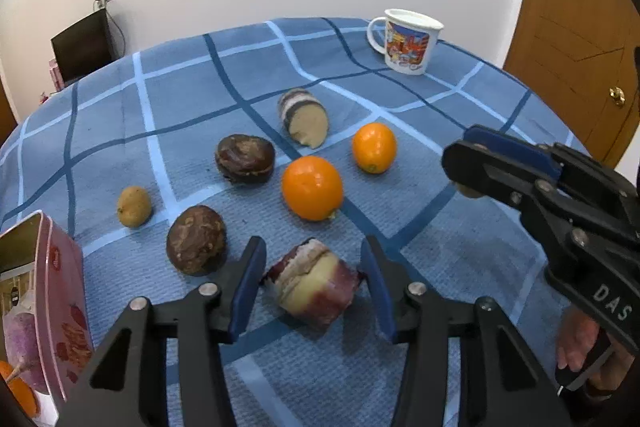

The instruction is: Organize fruits

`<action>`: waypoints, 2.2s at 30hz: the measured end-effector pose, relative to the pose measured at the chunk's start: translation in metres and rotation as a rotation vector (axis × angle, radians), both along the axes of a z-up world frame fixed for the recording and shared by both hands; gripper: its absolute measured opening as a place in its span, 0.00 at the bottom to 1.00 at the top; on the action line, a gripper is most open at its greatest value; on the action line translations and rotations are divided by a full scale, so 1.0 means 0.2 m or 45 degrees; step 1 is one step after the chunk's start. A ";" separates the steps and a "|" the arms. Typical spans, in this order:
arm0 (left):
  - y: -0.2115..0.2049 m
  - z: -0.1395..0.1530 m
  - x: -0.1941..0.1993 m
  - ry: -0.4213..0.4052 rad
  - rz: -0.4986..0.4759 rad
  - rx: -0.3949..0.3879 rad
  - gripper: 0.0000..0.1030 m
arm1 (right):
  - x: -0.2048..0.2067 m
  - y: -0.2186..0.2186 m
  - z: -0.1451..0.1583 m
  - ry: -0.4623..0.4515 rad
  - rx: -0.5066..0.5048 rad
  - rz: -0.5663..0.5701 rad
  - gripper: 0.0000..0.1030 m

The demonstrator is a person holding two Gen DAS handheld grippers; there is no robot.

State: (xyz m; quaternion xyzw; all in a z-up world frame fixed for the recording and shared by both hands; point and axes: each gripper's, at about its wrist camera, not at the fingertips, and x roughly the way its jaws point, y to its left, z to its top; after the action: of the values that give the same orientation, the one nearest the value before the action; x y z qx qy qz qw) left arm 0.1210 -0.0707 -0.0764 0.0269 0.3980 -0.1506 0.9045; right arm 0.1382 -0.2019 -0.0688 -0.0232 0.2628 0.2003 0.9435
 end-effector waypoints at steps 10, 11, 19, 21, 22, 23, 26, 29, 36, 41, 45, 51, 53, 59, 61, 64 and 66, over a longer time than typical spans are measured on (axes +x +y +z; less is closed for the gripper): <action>0.04 0.11 -0.14 -0.208 0.020 -0.041 0.49 | -0.03 -0.01 0.01 -0.045 0.019 0.012 0.28; 0.05 0.12 -0.16 -0.230 0.019 -0.044 0.49 | -0.04 -0.01 0.01 -0.051 0.018 0.015 0.28; 0.08 0.18 -0.25 -0.365 0.058 -0.049 0.49 | -0.08 0.00 0.03 -0.110 0.024 0.052 0.28; 0.09 0.19 -0.27 -0.396 0.071 -0.049 0.49 | -0.10 0.01 0.04 -0.124 0.026 0.060 0.28; 0.09 0.19 -0.27 -0.406 0.075 -0.051 0.49 | -0.10 0.01 0.04 -0.130 0.027 0.063 0.28; 0.09 0.19 -0.28 -0.419 0.082 -0.052 0.49 | -0.10 0.01 0.04 -0.136 0.028 0.067 0.28; 0.10 0.20 -0.30 -0.443 0.091 -0.056 0.49 | -0.12 0.01 0.05 -0.158 0.032 0.076 0.28; 0.10 0.21 -0.31 -0.468 0.099 -0.054 0.49 | -0.13 0.01 0.05 -0.177 0.033 0.082 0.28; 0.11 0.23 -0.35 -0.529 0.124 -0.051 0.49 | -0.16 0.01 0.06 -0.219 0.038 0.095 0.28; 0.12 0.24 -0.38 -0.566 0.137 -0.053 0.49 | -0.20 0.01 0.07 -0.264 0.043 0.108 0.28; 0.13 0.24 -0.40 -0.590 0.153 -0.064 0.49 | -0.22 0.01 0.08 -0.281 0.044 0.110 0.28; 0.14 0.25 -0.42 -0.623 0.164 -0.070 0.49 | -0.24 0.00 0.08 -0.305 0.046 0.116 0.28; 0.14 0.25 -0.43 -0.632 0.166 -0.071 0.49 | -0.24 0.00 0.09 -0.311 0.046 0.117 0.28; 0.13 0.26 -0.47 -0.680 0.176 -0.056 0.49 | -0.26 0.00 0.09 -0.342 0.046 0.117 0.28; 0.12 0.27 -0.48 -0.694 0.178 -0.044 0.49 | -0.27 0.00 0.09 -0.352 0.045 0.118 0.28; 0.12 0.27 -0.49 -0.706 0.178 -0.036 0.49 | -0.27 0.00 0.09 -0.364 0.049 0.118 0.28; 0.12 0.27 -0.49 -0.710 0.184 -0.036 0.49 | -0.28 0.00 0.10 -0.375 0.051 0.122 0.28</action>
State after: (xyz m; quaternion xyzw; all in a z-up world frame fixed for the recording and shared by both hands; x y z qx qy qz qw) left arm 0.0231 -0.0467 -0.0221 0.0262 0.1328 -0.0782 0.9877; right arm 0.0820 -0.2023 -0.0493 -0.0459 0.1163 0.2446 0.9615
